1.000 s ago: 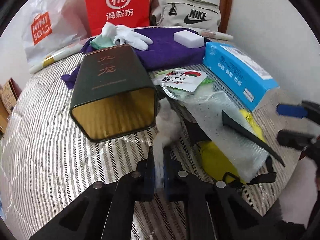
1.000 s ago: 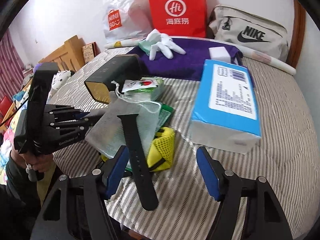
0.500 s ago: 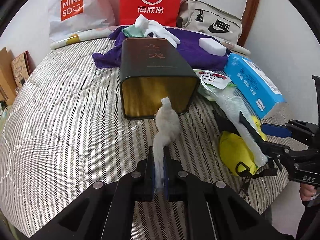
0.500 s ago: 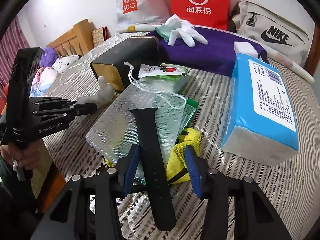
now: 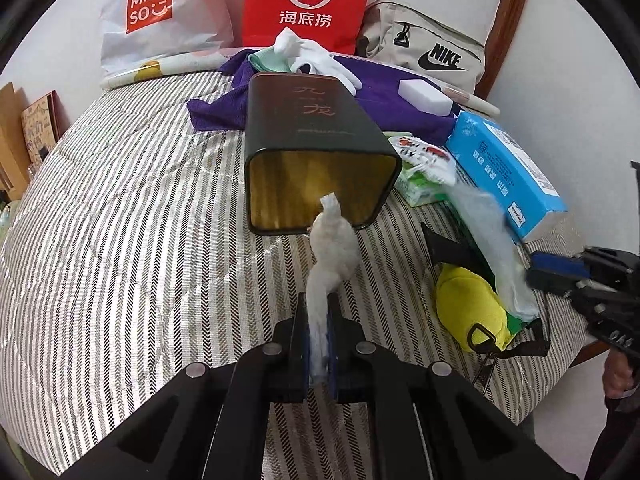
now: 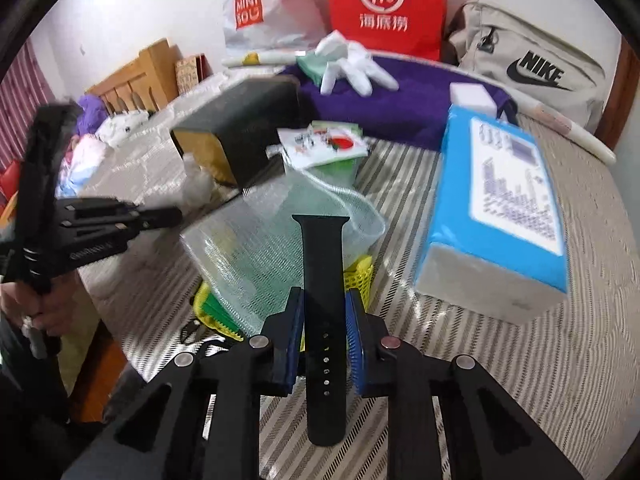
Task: Organize soft objects
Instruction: 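Carry the sock and strap onto the purple towel and open both tools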
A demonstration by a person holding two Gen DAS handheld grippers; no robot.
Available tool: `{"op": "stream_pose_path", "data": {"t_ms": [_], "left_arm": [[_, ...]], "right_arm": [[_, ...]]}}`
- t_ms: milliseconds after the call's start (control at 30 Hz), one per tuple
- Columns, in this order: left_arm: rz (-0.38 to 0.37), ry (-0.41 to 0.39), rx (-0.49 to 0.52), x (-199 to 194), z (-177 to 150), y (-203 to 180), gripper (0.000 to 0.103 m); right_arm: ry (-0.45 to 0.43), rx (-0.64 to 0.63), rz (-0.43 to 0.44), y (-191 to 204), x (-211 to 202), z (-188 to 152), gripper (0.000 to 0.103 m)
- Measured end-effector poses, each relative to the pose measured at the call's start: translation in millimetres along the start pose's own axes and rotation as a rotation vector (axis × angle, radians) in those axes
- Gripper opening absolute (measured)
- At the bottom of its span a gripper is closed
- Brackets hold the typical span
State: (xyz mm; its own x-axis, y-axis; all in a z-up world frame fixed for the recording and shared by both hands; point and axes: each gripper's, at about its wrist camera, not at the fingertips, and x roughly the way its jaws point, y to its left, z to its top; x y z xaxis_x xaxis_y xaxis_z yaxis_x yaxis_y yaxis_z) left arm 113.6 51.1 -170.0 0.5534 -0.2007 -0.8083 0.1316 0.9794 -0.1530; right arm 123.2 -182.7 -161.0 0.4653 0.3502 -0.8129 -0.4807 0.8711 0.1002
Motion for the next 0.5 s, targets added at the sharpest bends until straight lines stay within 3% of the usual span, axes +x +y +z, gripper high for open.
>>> {"op": "stream_pose_path", "data": {"t_ms": [267, 500], "left_arm": [[-0.004, 0.002, -0.035, -1.3, 0.5, 0.9, 0.007], [0.02, 0.002, -0.048, -0.5, -1.3, -2.2, 0.007]], "right_arm": [[-0.036, 0.081, -0.015, -24.4, -28.1, -19.0, 0.021], [0.039, 0.147, -0.109, -56.6, -16.9, -45.7, 0.02]]}}
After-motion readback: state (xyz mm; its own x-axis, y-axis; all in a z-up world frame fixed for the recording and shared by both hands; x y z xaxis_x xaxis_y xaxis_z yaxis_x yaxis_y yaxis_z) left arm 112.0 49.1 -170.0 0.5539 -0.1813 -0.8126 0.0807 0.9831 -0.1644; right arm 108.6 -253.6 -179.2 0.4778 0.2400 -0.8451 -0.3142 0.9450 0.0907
